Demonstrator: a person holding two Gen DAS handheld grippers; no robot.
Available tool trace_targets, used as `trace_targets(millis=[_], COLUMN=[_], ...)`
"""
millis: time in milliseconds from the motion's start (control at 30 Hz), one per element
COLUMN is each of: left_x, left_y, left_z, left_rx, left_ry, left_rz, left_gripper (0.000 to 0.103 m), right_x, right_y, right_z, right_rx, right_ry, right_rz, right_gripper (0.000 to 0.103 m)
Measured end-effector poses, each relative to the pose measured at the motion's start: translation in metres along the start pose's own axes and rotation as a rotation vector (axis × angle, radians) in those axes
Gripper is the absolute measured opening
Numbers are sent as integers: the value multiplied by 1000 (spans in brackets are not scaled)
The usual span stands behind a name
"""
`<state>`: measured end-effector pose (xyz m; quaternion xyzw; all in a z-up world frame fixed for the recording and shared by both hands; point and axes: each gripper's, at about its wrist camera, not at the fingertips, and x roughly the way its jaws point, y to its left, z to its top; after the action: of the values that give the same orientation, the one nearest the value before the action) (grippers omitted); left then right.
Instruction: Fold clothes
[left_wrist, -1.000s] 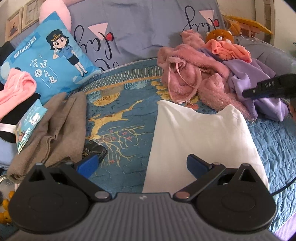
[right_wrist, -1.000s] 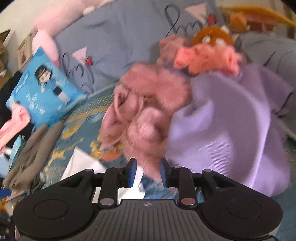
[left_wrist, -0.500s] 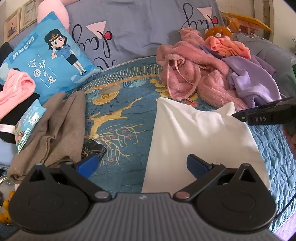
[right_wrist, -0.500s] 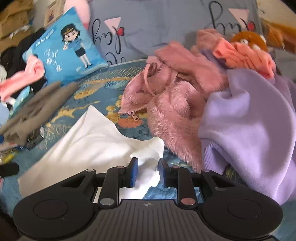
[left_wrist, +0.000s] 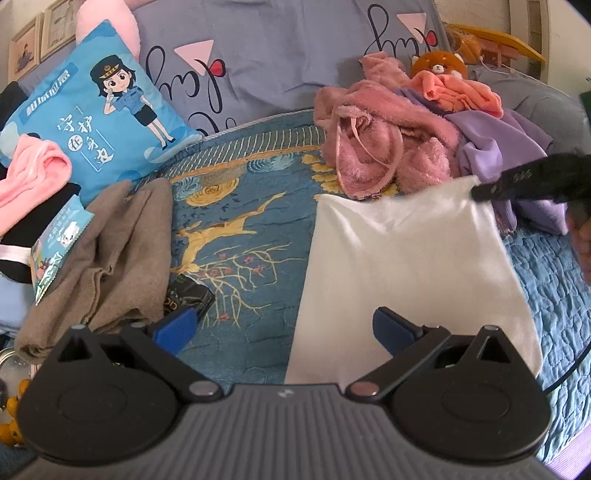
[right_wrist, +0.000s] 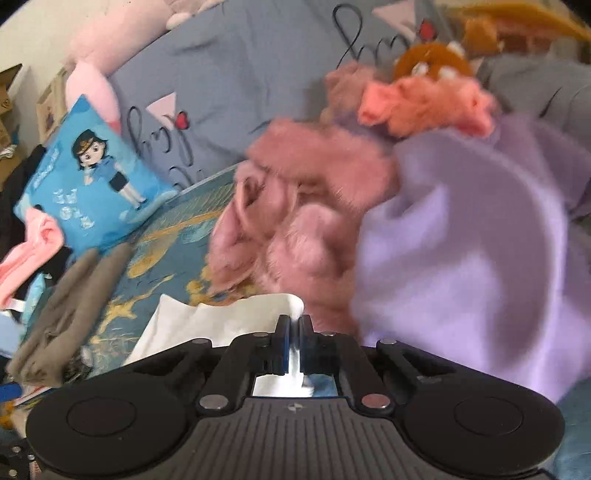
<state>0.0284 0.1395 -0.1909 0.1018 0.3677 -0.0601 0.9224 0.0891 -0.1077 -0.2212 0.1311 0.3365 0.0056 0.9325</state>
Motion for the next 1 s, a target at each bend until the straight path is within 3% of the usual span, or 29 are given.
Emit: trace_targets(millis=[67,133,267,367,467,533,633,733,1000], left_x=[0,0,2,5,9,12,19,25,56], left_y=[0,-1,2,16,34,46,63,78,116], left_z=[0,-1,0,2,4,4,1,-3,-25], left_rx=[5,10,1,-51,-115,-150,-186,-232,-519], left_ry=[-1,3,11,23,44,63,110,163,390], left_rz=[2,11,37,80,138,177,197,165,-103], left_gripper=[103,103,103,103,103,103,103,103,103], right_x=[12,15,-16,-37,-59,-70,-80,-87,-105], right_y=[5,1,0,20,59,82,100,92,47], right_z=[-1,-1,4,4,-16,-34,-63,-79,-92], right_rx=[-65,-32,64,-60,-289,-421,-497,-415,-133], right_ry=[74,89,-78,-78,-10,45,115,148,166], right_rz=[-38,-39,-61,23,212,286,316,305,277], right_gripper=[8,12,25,25,27,29,31,35,38])
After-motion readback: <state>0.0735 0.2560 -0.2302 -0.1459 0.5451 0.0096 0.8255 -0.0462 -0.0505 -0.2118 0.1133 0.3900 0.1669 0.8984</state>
